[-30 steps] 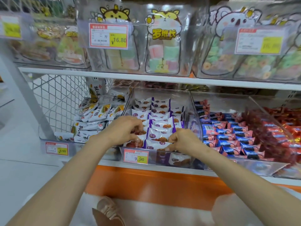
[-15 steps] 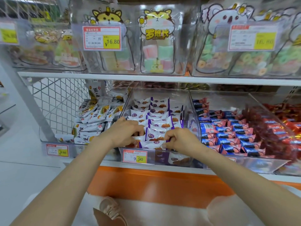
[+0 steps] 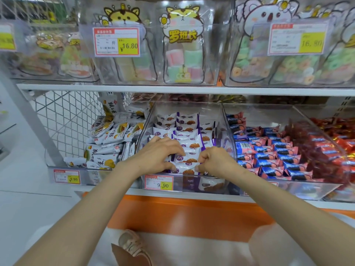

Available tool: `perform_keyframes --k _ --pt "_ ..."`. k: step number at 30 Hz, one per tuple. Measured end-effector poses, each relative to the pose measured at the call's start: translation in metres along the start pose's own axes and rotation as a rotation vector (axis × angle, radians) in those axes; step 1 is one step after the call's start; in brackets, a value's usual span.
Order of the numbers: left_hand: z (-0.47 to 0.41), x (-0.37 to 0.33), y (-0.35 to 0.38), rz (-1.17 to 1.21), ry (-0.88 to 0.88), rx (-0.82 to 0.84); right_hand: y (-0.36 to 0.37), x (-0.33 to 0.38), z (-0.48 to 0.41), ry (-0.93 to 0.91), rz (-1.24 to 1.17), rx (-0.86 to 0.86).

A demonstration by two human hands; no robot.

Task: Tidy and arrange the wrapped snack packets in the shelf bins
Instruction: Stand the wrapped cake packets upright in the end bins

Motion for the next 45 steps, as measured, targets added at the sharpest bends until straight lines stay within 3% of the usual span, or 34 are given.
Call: perform_keyframes --k 14,19,22,25,29,35,39,45 --pt "-0.004 0.007 0.003 -0.046 -0.068 0.080 -0.006 0.002 0.003 -0.023 -0.089 -0.045" --pt "-0.002 0.006 0.004 -0.047 -0.088 0.061 -0.004 0.001 0.001 0.013 -0.075 0.019" --pt "-0.001 0.004 0.003 -0.029 -0.068 0.011 -0.023 -0.001 -0.002 0.012 -0.193 -0.128" --pt "-0.001 0.006 0.003 0.002 -0.065 -0.012 -0.030 0.000 -0.012 0.000 -0.136 -0.252" --pt "-0.001 0.011 0.005 0.060 -0.080 0.020 -0.022 -0.009 -0.029 0.112 -0.122 -0.196" --pt "-0.003 0.016 0.006 0.084 -0.084 0.031 -0.009 -0.018 -0.047 0.169 -0.348 -0.102" --pt "-0.006 0.016 0.007 0.092 -0.085 0.072 -0.008 -0.021 -0.049 0.141 -0.438 -0.101" --pt "-0.013 0.017 0.007 0.088 -0.078 0.159 -0.014 -0.016 -0.045 0.036 -0.360 -0.203"
Point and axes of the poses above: each hand's wrist, its own z-axis away from the middle knuckle, its own y-axis out of the palm, x = y × z, the point moved 7 cm from there along -z, towards the middle knuckle, and after that the axes turned 6 degrees about x, right-handed, at the moved point
